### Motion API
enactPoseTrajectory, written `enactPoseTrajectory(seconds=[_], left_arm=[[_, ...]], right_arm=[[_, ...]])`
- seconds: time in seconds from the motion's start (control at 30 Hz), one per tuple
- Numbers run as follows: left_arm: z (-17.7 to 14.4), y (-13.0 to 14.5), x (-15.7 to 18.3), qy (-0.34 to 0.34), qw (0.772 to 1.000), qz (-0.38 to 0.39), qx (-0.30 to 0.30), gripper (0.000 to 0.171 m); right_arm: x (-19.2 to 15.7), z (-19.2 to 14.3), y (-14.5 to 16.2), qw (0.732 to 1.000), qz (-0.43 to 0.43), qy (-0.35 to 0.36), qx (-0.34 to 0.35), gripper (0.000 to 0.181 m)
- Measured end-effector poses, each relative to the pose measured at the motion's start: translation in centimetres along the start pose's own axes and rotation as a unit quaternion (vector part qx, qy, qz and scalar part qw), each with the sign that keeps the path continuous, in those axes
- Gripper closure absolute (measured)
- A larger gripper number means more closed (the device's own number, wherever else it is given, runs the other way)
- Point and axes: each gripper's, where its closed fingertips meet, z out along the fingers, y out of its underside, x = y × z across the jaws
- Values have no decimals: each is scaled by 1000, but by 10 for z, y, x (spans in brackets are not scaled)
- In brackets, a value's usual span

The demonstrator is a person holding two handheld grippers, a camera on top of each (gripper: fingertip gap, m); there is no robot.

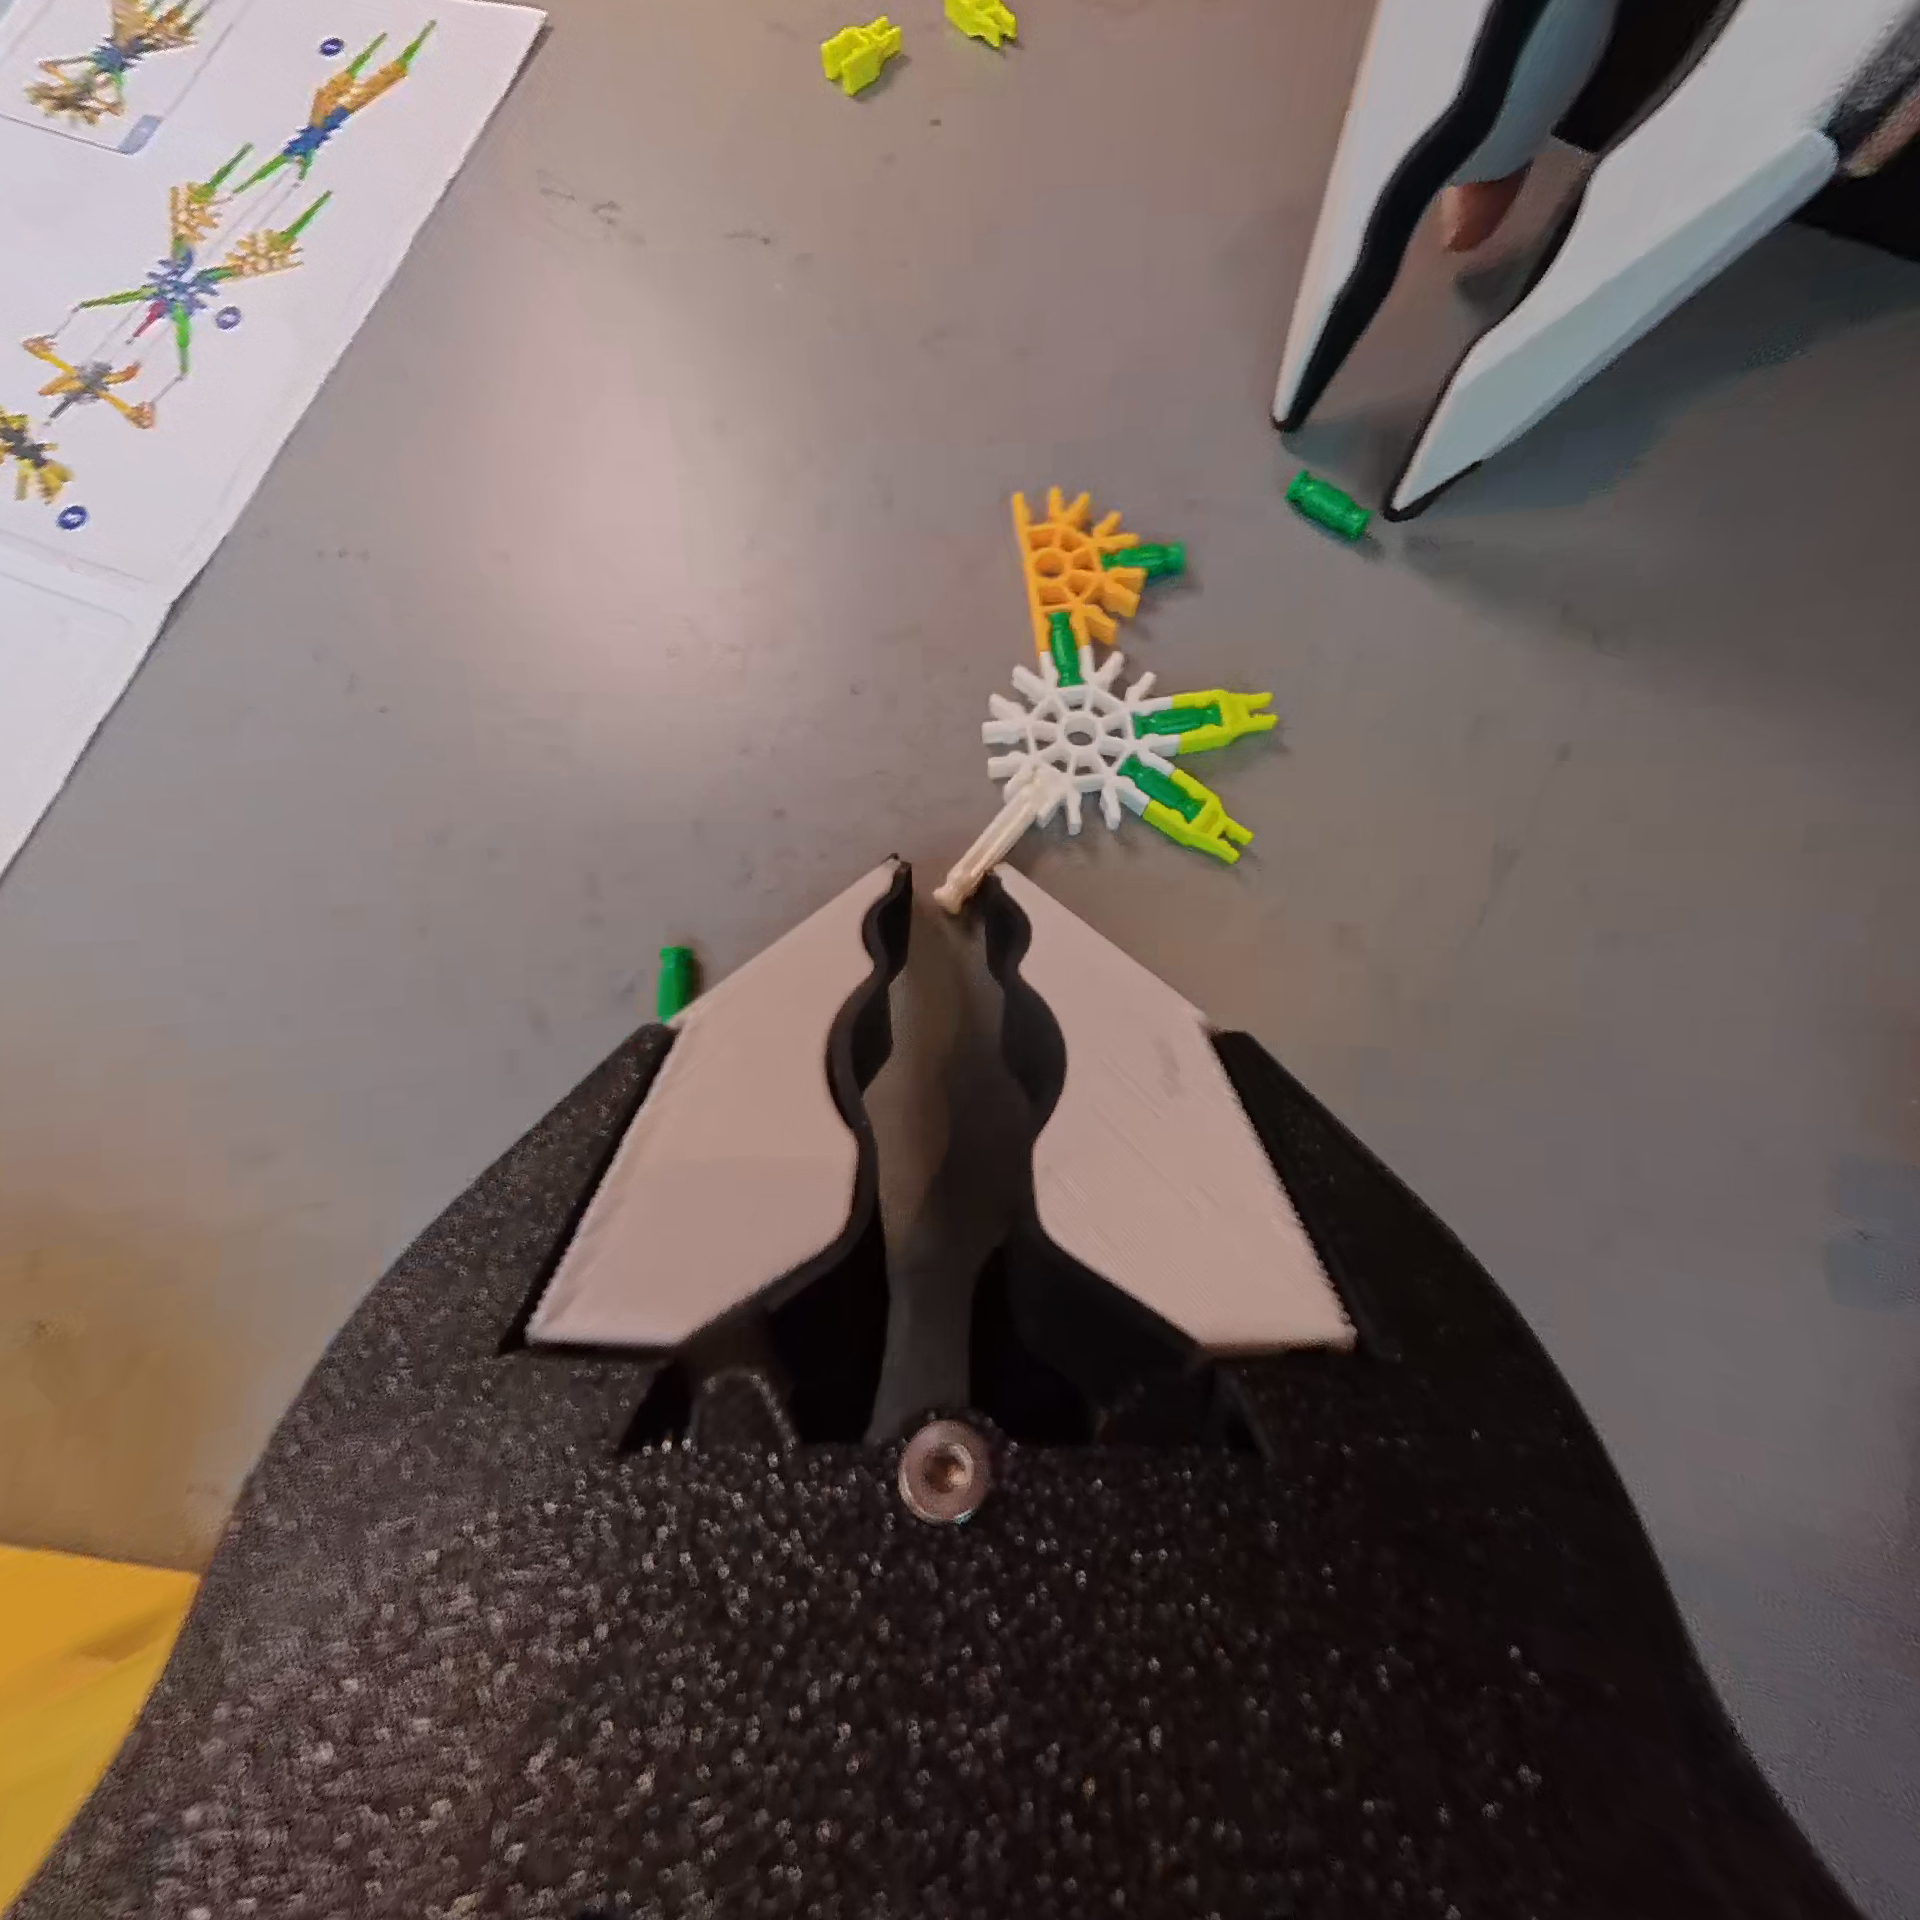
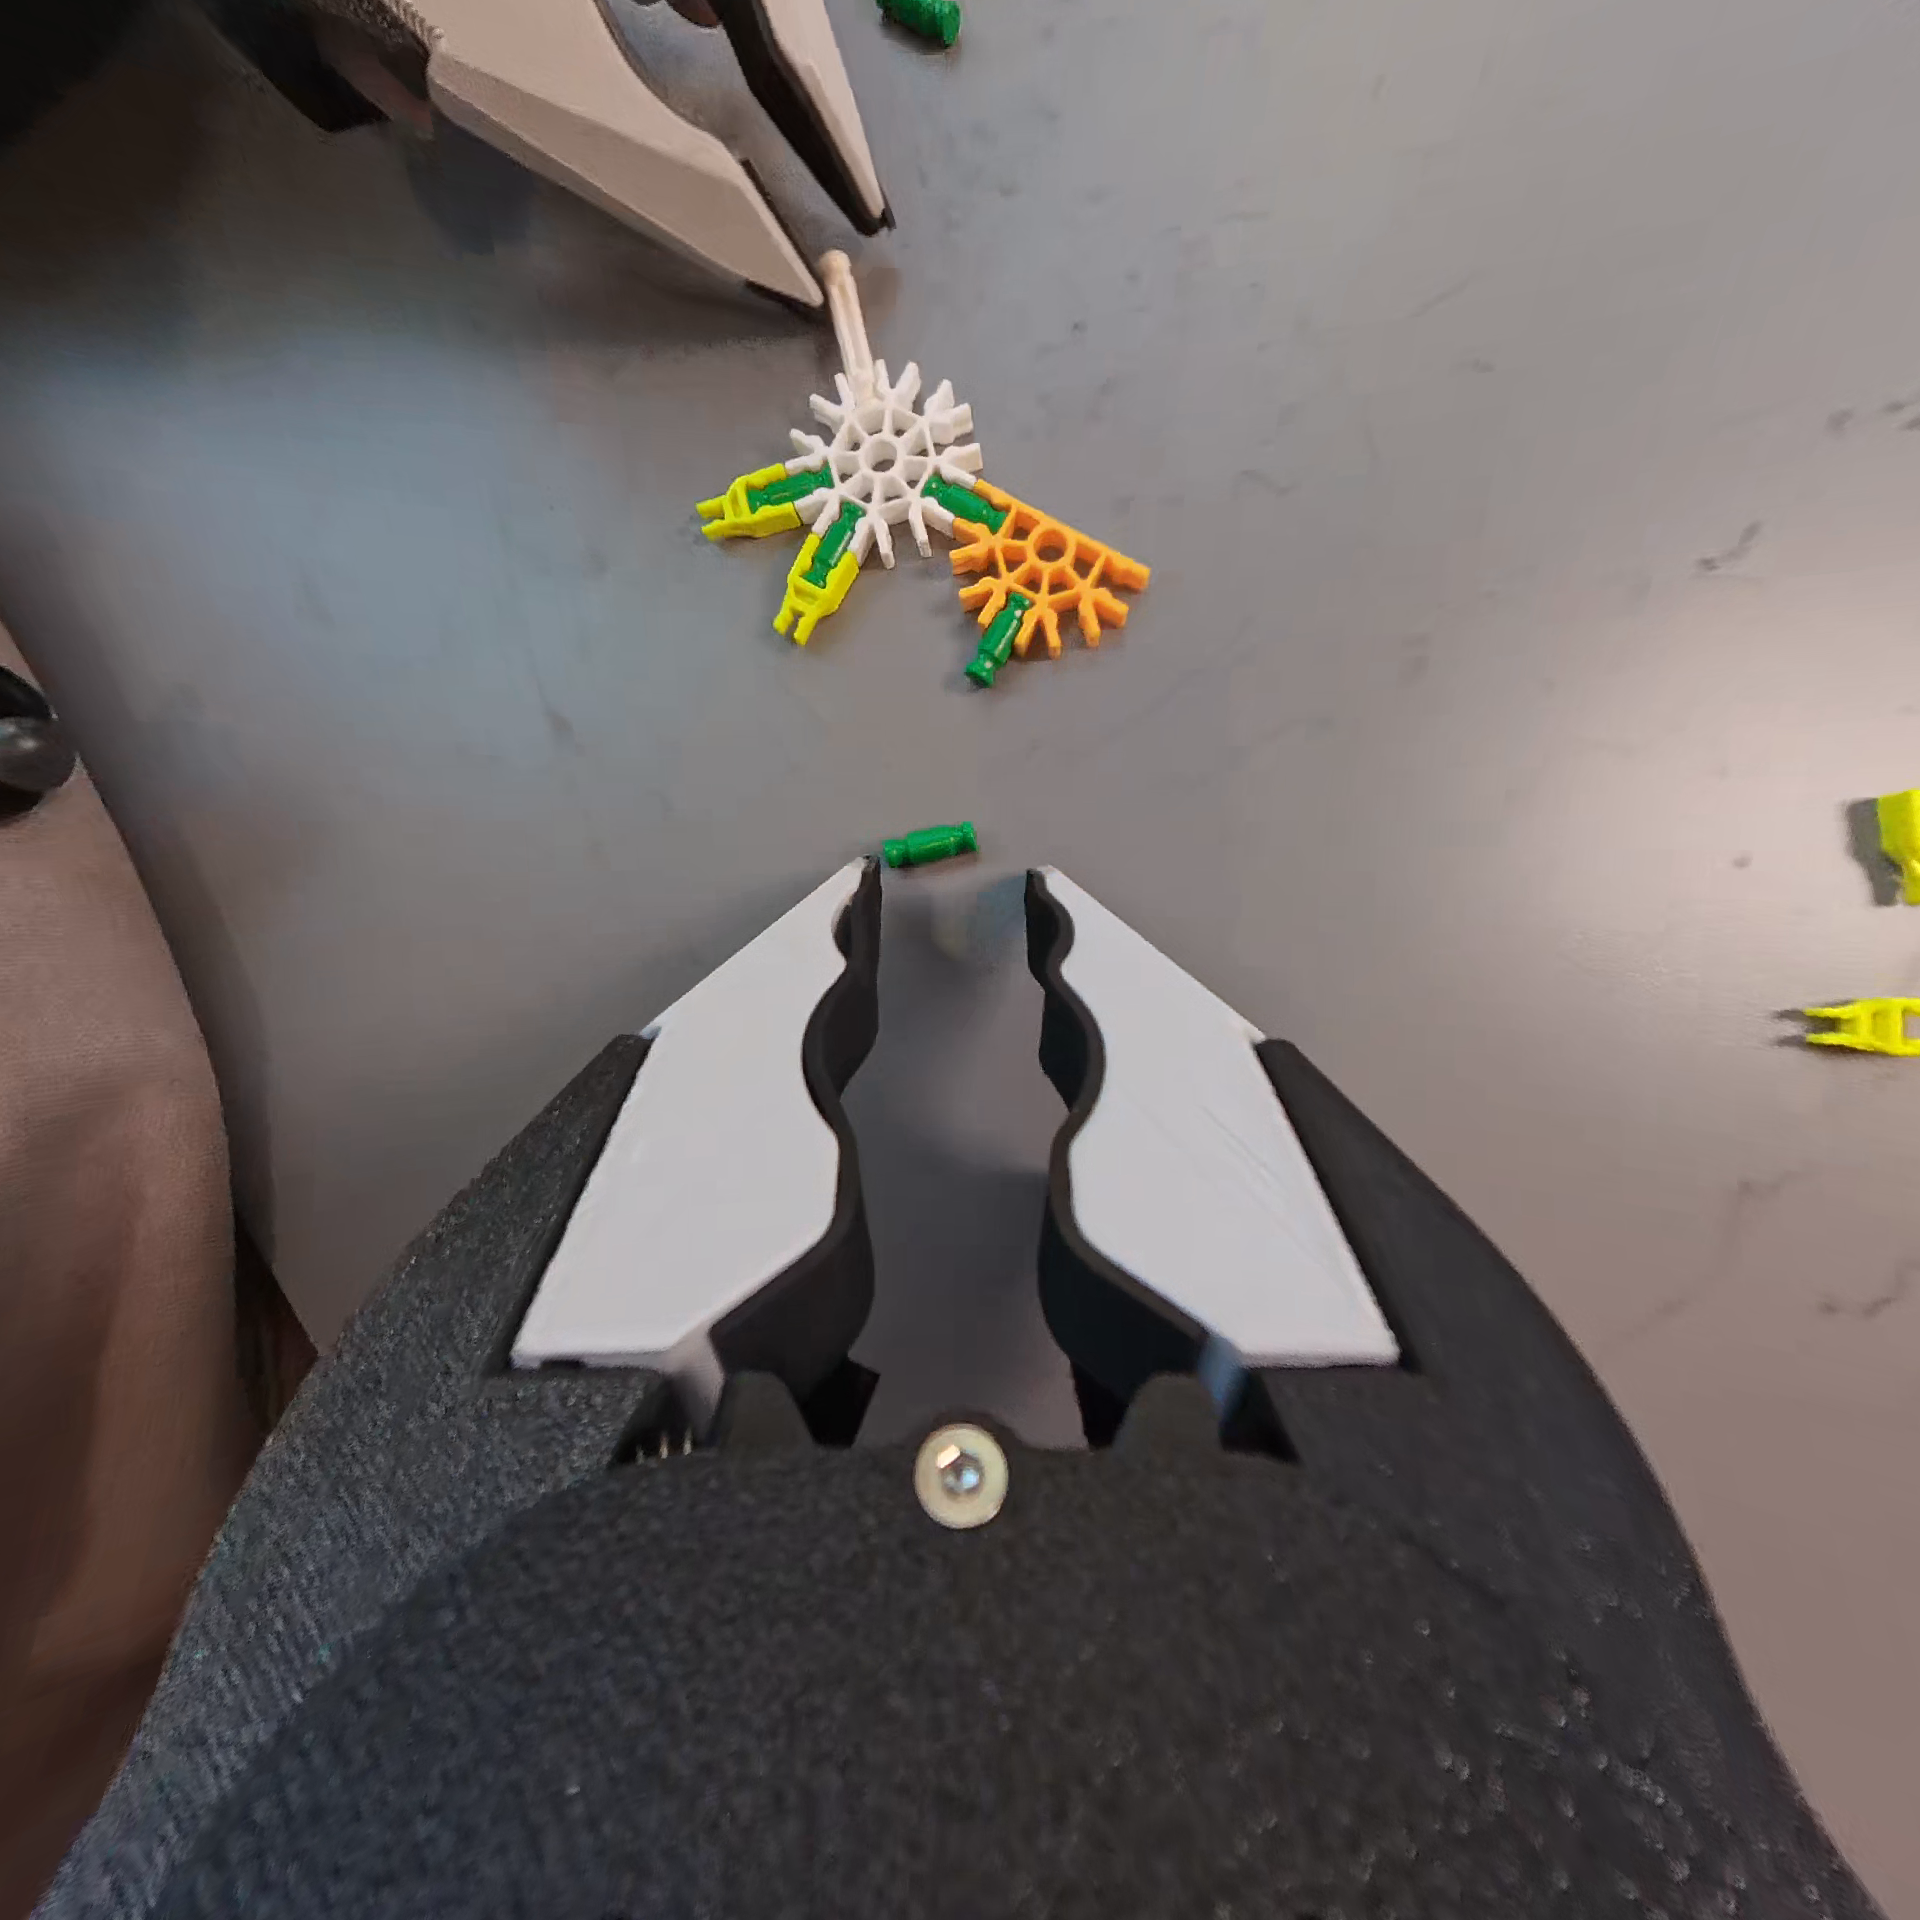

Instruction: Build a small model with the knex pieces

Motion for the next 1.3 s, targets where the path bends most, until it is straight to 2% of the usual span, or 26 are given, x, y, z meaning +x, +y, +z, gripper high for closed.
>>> enactPoseTrajectory(seconds=[0.13,0.27,0.43,0.57,0.77,0.9,1.07,1.2,1.3], left_arm=[[-9,-10,-14,-17,998,-42,36,157],[-3,-27,9,23,997,-34,62,148],[15,-42,30,52,996,-57,54,138],[24,-32,34,63,997,-47,22,139],[18,-24,34,71,997,-7,15,151],[12,-17,29,76,997,-1,11,152],[6,-12,23,77,997,2,13,152],[5,-11,23,78,997,-1,17,152],[3,-10,21,74,997,-1,19,149]], right_arm=[[-3,3,-1,999,14,30,11,153],[-2,4,-2,998,12,64,7,155],[-4,6,-3,997,2,74,11,161],[-7,6,-4,998,-33,43,12,165],[-8,8,-6,989,-146,-29,-4,165],[-10,9,-7,965,-247,-87,-26,165],[-7,12,-11,933,-328,-131,-71,165],[-7,12,-11,918,-357,-147,-91,164],[-5,12,-12,918,-361,-141,-90,162]])
